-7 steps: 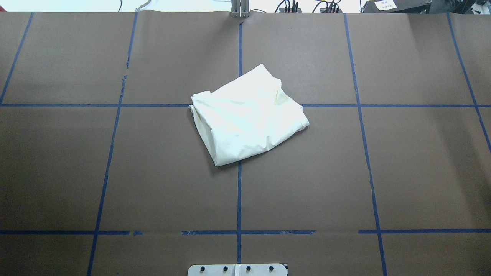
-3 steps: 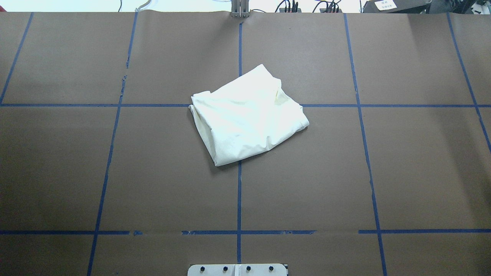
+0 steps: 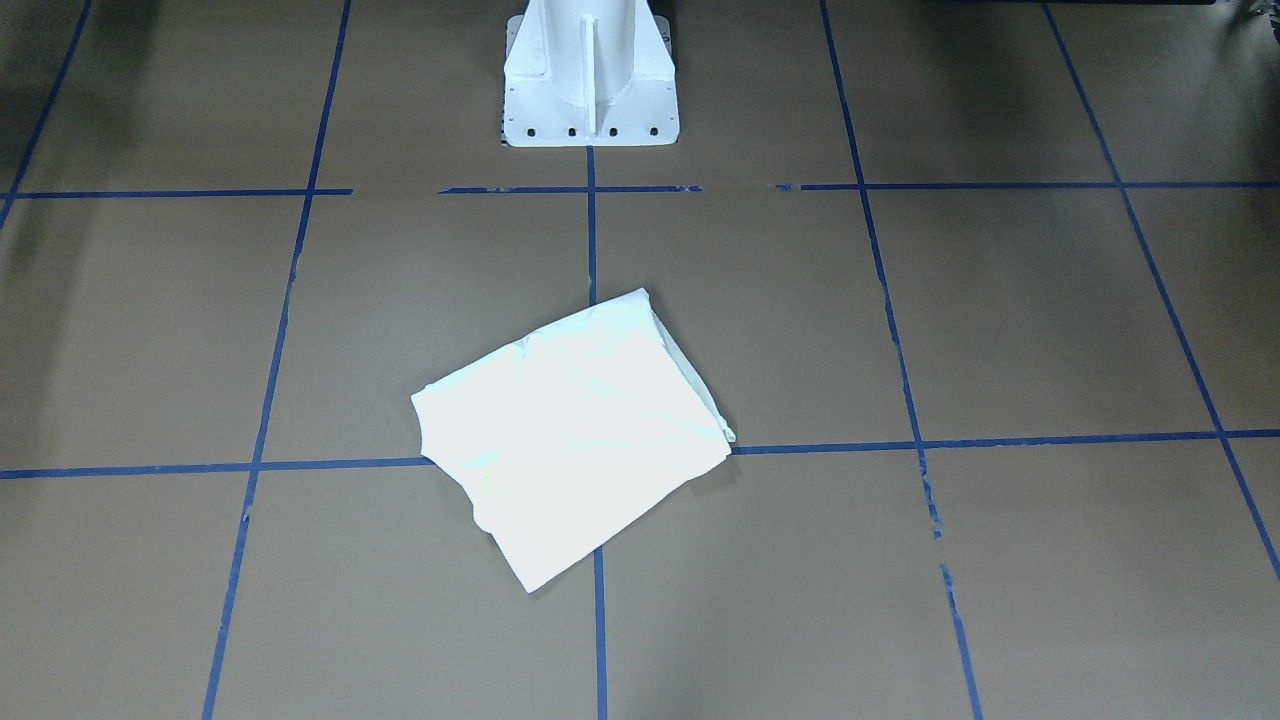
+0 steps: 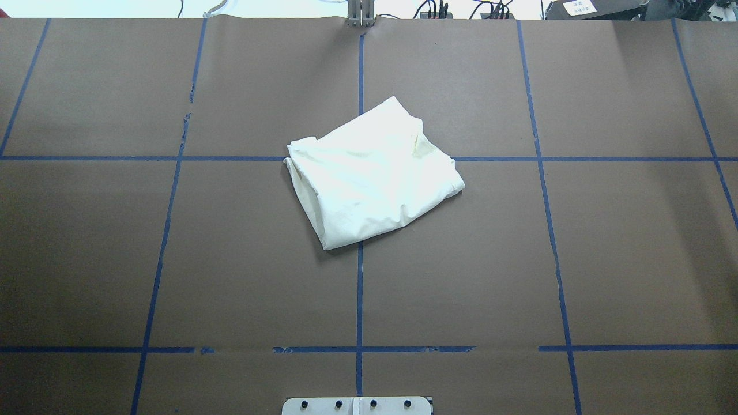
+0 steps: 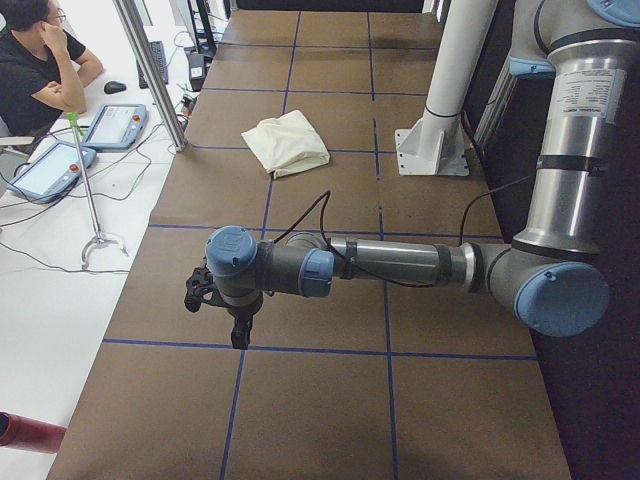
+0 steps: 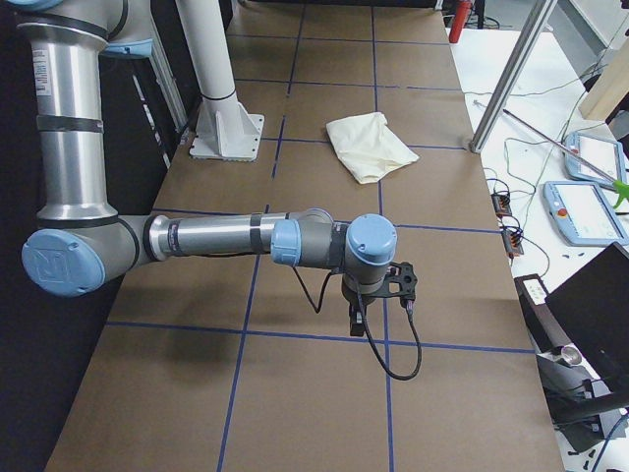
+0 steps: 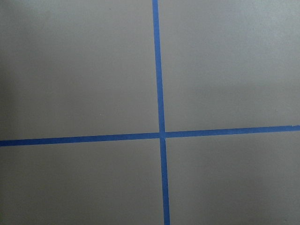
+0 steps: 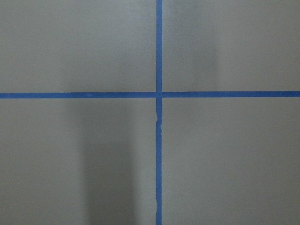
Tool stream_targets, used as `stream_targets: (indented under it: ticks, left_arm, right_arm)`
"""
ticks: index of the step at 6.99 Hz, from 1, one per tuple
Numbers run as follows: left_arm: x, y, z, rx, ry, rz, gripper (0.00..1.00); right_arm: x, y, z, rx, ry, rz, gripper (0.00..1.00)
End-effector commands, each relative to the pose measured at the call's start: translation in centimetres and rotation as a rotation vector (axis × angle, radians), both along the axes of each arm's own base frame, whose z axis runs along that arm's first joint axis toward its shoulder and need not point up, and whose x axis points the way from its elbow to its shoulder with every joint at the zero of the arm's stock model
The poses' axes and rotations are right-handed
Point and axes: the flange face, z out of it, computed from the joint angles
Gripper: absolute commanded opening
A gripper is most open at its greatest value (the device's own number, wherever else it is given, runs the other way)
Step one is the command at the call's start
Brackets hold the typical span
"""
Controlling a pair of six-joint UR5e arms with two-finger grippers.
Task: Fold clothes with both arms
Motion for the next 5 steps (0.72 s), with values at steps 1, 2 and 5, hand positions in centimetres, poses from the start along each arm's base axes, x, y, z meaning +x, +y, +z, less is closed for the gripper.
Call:
stream_targets:
  ticks: [1, 2, 5]
  left_arm:
    - [0.00, -0.07, -0.09, 0.001, 0.000, -0.001, 1.00]
    - [0.00, -0.07, -0.09, 0.001, 0.000, -0.001, 1.00]
    - [0.00, -0.16, -0.40, 0.007, 0.000, -0.001, 1.00]
  right_arm:
    - [0.05, 0.02, 0.12, -0.002, -0.001, 0.001, 1.00]
    - [0.05, -0.05, 0.05, -0.002, -0.001, 0.002, 1.00]
    - [0.03, -0.19, -0.14, -0.006, -0.005, 0.010, 1.00]
